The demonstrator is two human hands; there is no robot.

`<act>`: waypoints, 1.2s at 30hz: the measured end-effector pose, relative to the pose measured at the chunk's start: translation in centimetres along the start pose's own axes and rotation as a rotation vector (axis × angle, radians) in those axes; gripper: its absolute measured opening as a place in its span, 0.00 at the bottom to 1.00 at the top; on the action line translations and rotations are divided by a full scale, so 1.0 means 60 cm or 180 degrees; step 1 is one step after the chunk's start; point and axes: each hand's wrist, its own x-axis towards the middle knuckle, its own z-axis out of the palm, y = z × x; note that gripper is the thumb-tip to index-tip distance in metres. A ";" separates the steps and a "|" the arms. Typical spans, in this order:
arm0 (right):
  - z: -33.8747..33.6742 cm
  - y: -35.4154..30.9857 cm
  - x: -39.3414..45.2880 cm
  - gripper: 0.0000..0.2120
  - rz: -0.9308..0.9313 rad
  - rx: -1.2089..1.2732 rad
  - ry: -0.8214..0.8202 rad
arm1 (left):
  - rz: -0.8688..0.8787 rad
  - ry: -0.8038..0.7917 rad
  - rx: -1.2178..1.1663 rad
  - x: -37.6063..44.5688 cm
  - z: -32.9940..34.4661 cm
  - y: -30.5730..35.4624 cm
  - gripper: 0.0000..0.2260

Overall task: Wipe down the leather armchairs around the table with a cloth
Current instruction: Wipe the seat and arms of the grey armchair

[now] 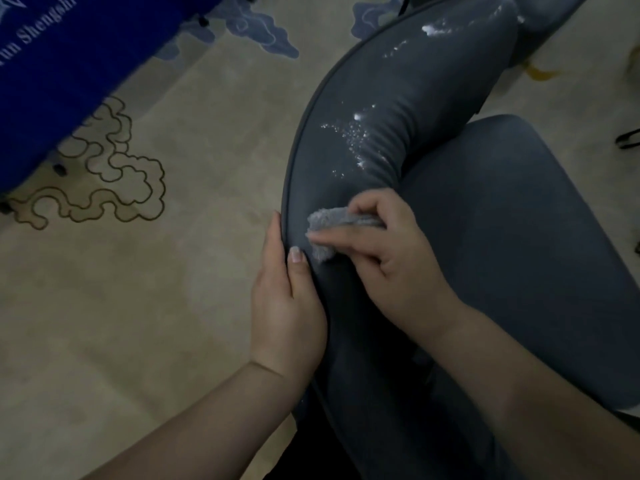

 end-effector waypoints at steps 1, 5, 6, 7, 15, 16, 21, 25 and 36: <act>0.001 0.006 0.023 0.14 -0.0049 -0.0121 0.0005 | 0.0023 0.0025 0.0005 -0.001 0.001 -0.001 0.24; 0.003 0.033 0.108 0.11 0.0024 -0.0209 0.0241 | 0.0019 0.0044 0.0100 -0.002 0.004 0.001 0.24; 0.005 0.035 0.107 0.10 0.0049 -0.0154 0.0309 | 0.0002 0.0019 0.0162 -0.002 0.003 0.002 0.24; 0.006 0.036 0.096 0.10 0.0065 -0.0109 0.0359 | -0.0008 -0.0024 0.0260 -0.001 0.002 0.003 0.25; -0.001 0.062 0.114 0.11 -0.0118 -0.0219 0.0416 | 0.0035 -0.0344 0.1317 0.050 0.004 0.038 0.32; -0.003 0.070 0.141 0.11 -0.0097 -0.0308 0.0445 | 0.0077 -0.0359 0.1435 0.065 0.008 0.044 0.32; -0.022 0.102 0.190 0.11 0.0067 -0.0307 0.0562 | 0.0170 -0.0390 0.2108 0.143 0.043 0.069 0.38; -0.008 0.098 0.115 0.14 0.0015 -0.0101 0.0547 | 0.0272 -0.0266 0.2076 0.151 0.048 0.065 0.40; -0.012 0.102 0.205 0.13 0.0190 -0.0489 0.0657 | 0.0254 -0.0233 0.1994 0.149 0.049 0.060 0.37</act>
